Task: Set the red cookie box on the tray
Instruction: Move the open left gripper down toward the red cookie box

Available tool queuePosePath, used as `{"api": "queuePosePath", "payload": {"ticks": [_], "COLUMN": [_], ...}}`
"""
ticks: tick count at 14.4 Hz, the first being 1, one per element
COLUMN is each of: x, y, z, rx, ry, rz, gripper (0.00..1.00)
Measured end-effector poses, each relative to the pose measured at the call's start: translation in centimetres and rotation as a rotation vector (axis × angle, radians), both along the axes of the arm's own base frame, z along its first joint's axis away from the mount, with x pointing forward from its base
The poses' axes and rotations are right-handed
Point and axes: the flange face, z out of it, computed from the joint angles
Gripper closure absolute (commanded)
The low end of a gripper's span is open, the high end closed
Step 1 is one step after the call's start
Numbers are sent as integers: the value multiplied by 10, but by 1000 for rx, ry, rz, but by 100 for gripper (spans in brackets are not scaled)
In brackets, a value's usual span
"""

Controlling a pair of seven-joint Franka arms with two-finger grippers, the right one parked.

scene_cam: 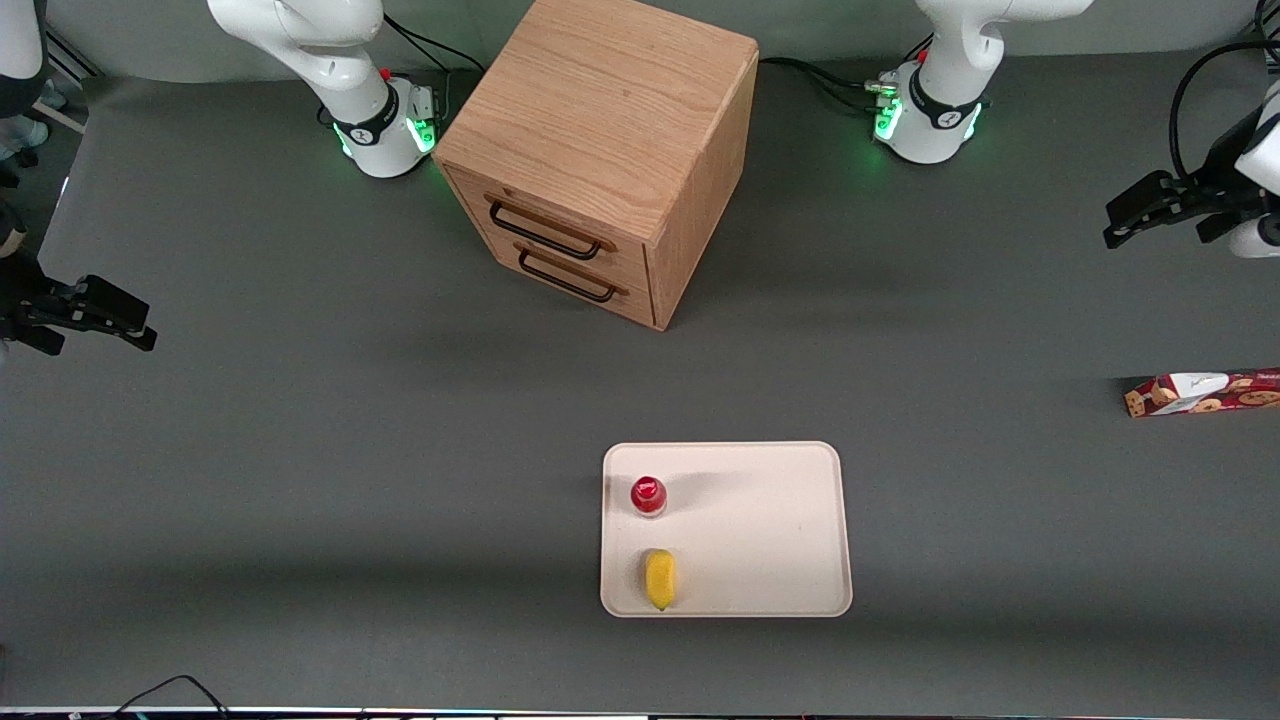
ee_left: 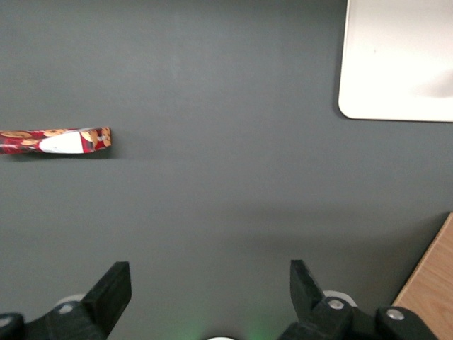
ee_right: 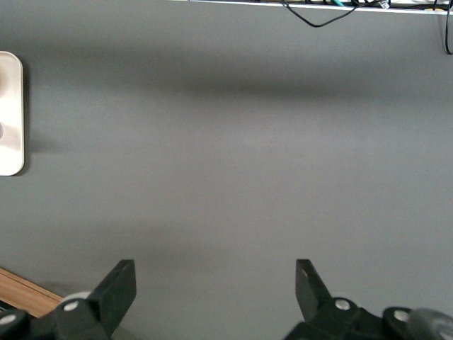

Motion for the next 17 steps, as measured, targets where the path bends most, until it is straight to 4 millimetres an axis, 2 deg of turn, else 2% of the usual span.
{"api": "queuePosePath", "payload": {"ticks": [2, 5, 9, 11, 14, 17], "x": [11, 41, 84, 97, 109, 113], "y": [25, 87, 174, 211, 254, 290], "z": [1, -29, -99, -130, -171, -224], "rx": [3, 22, 62, 108, 148, 140], "ry": [-5, 28, 118, 124, 137, 179], "rz": [-38, -211, -494, -626, -808, -1005], "gripper": [0, 0, 0, 0, 0, 0]}}
